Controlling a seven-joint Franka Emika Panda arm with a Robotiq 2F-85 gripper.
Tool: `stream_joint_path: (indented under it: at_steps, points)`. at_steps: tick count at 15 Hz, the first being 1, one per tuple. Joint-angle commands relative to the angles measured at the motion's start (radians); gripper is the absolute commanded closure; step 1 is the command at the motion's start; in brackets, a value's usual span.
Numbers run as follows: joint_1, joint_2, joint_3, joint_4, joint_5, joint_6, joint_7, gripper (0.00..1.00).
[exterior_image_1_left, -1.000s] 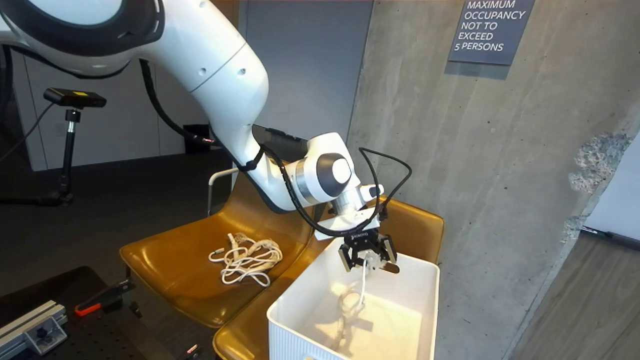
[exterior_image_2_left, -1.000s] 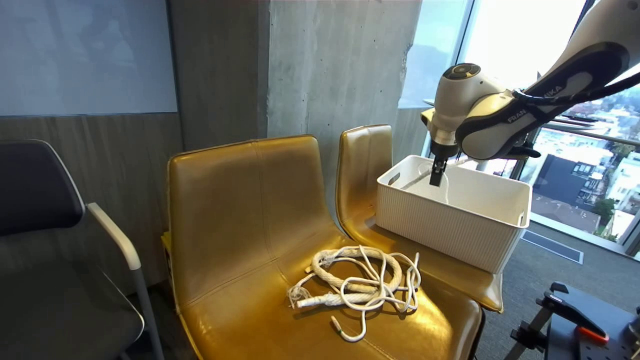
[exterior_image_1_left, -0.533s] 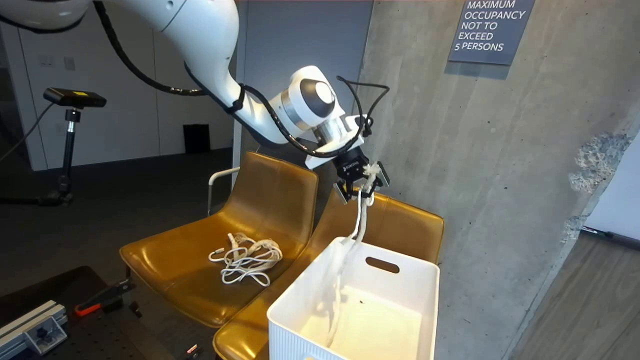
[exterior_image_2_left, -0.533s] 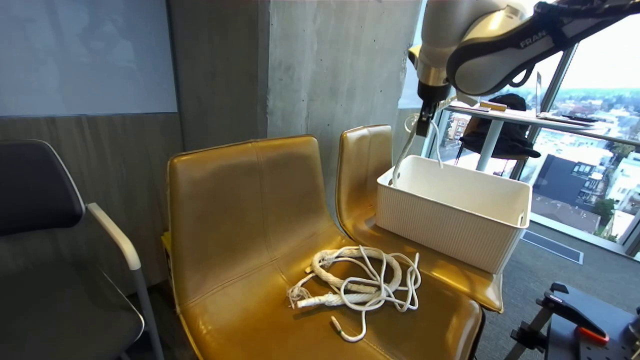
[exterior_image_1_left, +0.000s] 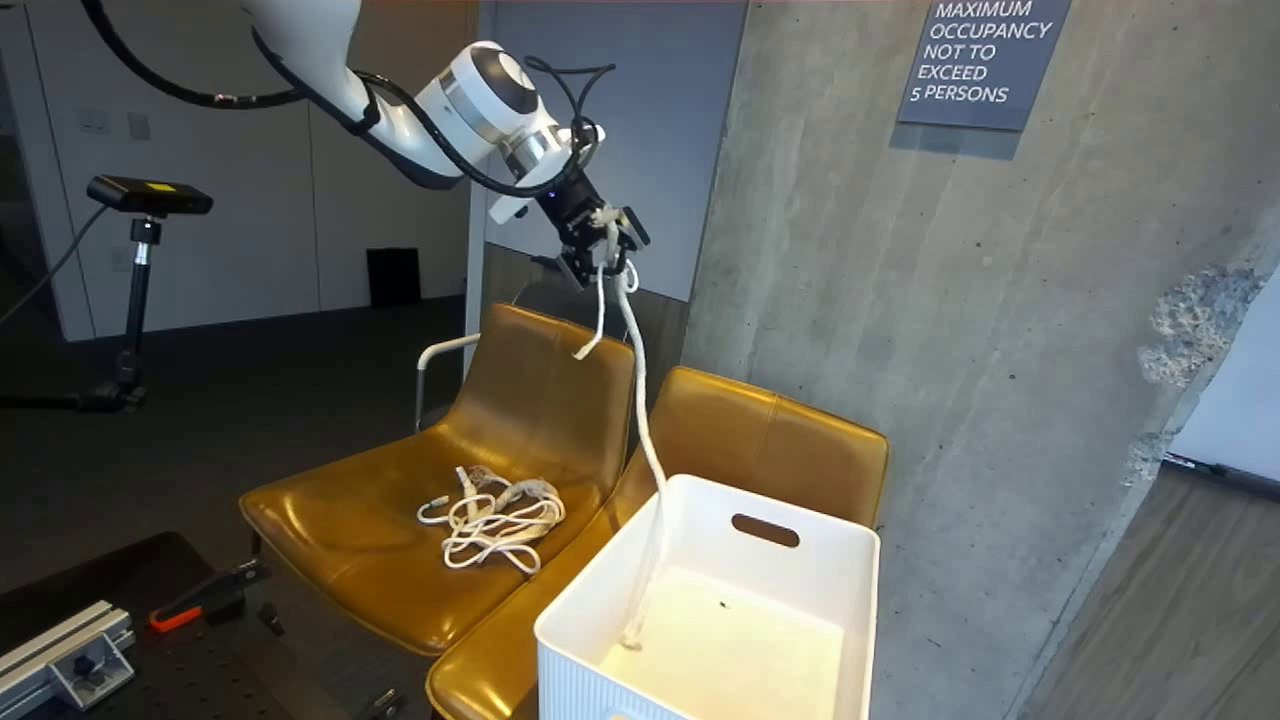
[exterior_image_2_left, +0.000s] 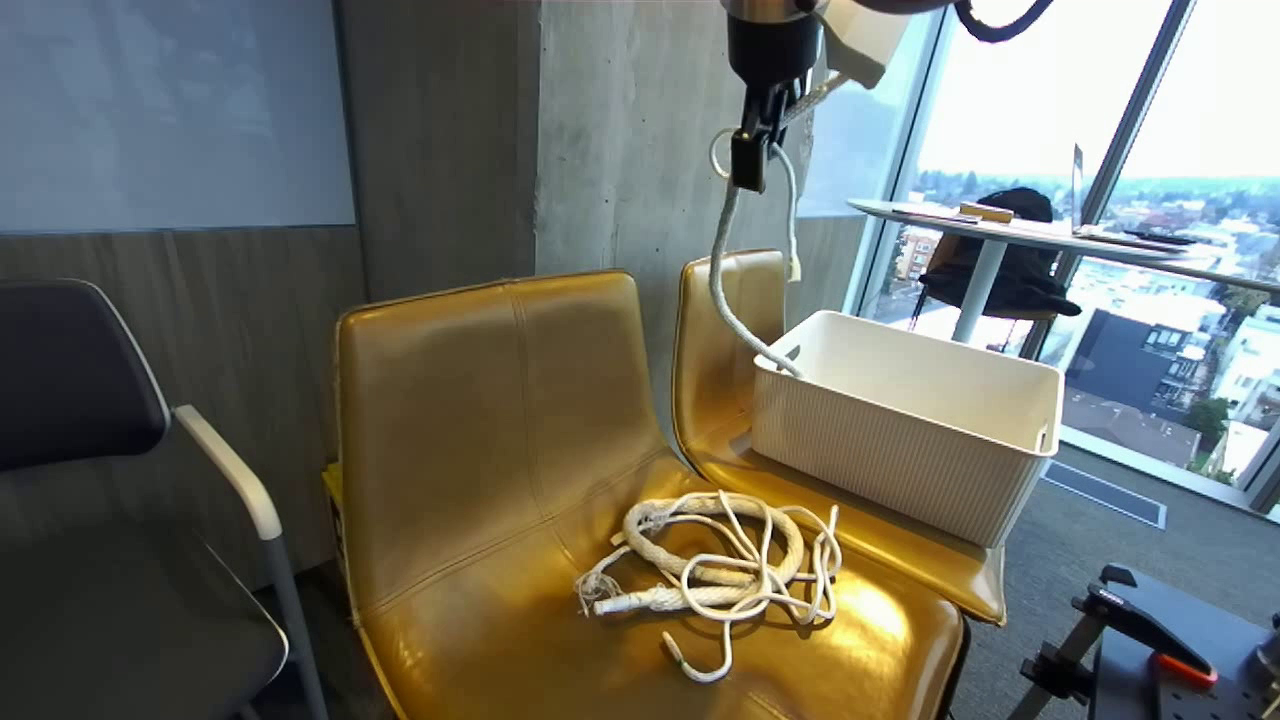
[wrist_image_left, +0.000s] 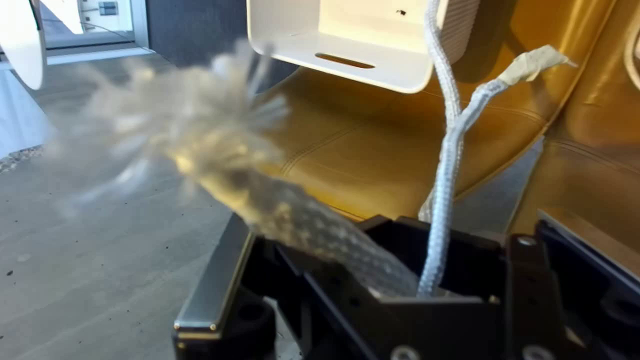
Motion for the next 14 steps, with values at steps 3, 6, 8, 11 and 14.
stream_joint_path:
  at_steps: [3,6,8,11,14]
  points:
    - [0.094,0.024,0.127,0.029,-0.039,-0.192,0.153,1.00]
    - [0.130,0.051,0.171,0.036,-0.034,-0.235,0.213,1.00]
    - [0.147,0.068,0.191,0.036,-0.031,-0.246,0.239,1.00]
    - [0.158,0.088,0.208,0.037,-0.023,-0.243,0.258,1.00]
    - [0.188,0.125,0.226,0.083,-0.021,-0.257,0.265,1.00]
